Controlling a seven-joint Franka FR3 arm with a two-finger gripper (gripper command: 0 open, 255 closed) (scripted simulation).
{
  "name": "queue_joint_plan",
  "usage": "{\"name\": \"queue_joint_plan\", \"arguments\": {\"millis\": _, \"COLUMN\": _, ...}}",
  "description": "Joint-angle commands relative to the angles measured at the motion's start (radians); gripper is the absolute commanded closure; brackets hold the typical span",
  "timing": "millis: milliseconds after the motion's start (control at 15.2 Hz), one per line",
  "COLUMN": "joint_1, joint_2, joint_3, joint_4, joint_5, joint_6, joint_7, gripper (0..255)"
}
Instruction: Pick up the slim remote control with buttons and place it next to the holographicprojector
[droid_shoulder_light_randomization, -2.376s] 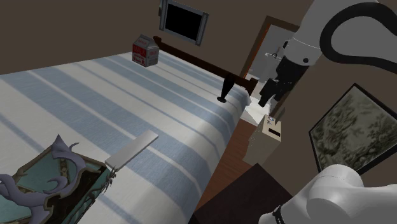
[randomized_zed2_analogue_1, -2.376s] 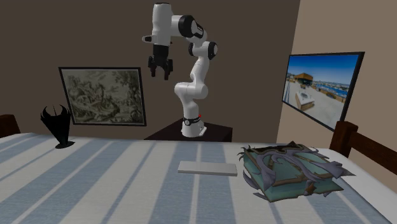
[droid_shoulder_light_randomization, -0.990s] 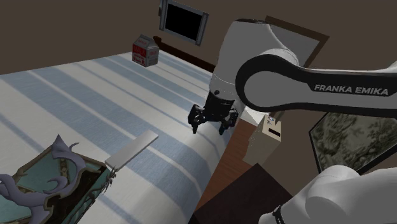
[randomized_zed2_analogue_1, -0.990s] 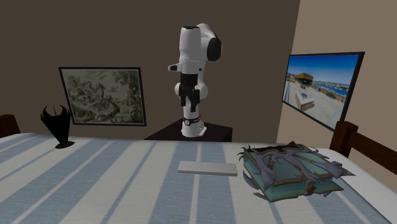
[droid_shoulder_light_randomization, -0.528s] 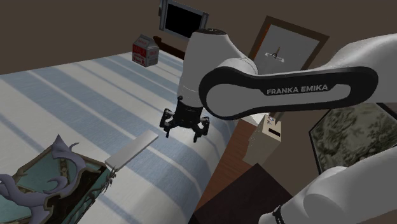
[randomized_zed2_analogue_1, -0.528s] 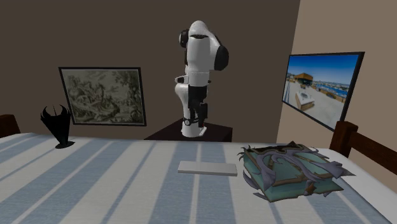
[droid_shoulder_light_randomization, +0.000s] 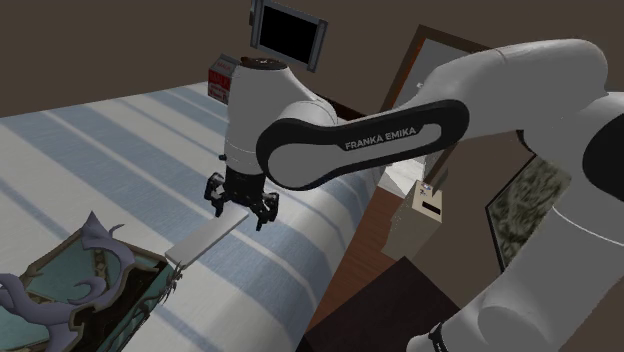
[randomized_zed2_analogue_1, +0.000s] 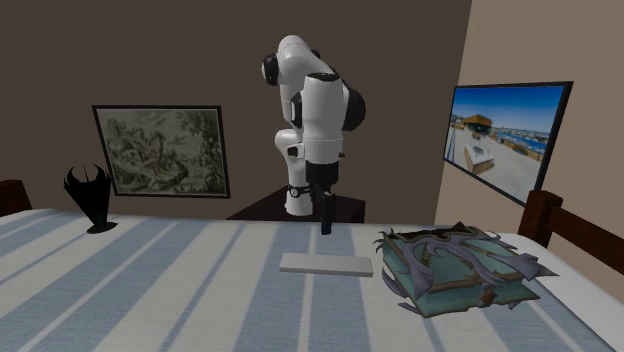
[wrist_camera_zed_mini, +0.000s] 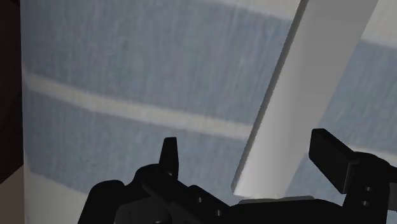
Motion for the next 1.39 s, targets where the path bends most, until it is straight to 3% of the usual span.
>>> {"name": "queue_joint_plan", "arguments": {"millis": 0, "joint_1": 0.042, "joint_2": 0.102, "joint_3": -0.016, "joint_4": 0.079, "joint_5": -0.07, "joint_6": 0.0, "joint_7": 0.101, "gripper": 0}}
{"name": "queue_joint_plan", "arguments": {"millis": 198, "joint_1": 0.115, "joint_2": 0.234, "joint_3": -0.061, "joint_4": 0.208, "joint_5": -0.141, "joint_6": -0.011, "joint_7": 0.207, "gripper": 0}}
{"name": "queue_joint_plan", "arguments": {"millis": 726, "joint_1": 0.136, "joint_2": 0.29, "joint_3": -0.089, "joint_4": 0.178, "joint_5": -0.182, "joint_6": 0.065, "joint_7": 0.235, "gripper": 0}}
{"name": "queue_joint_plan", "arguments": {"millis": 1254, "joint_1": 0.136, "joint_2": 0.29, "joint_3": -0.089, "joint_4": 0.178, "joint_5": -0.182, "joint_6": 0.065, "joint_7": 0.235, "gripper": 0}}
{"name": "queue_joint_plan", "arguments": {"millis": 1320, "joint_1": 0.136, "joint_2": 0.29, "joint_3": -0.089, "joint_4": 0.178, "joint_5": -0.182, "joint_6": 0.065, "joint_7": 0.235, "gripper": 255}}
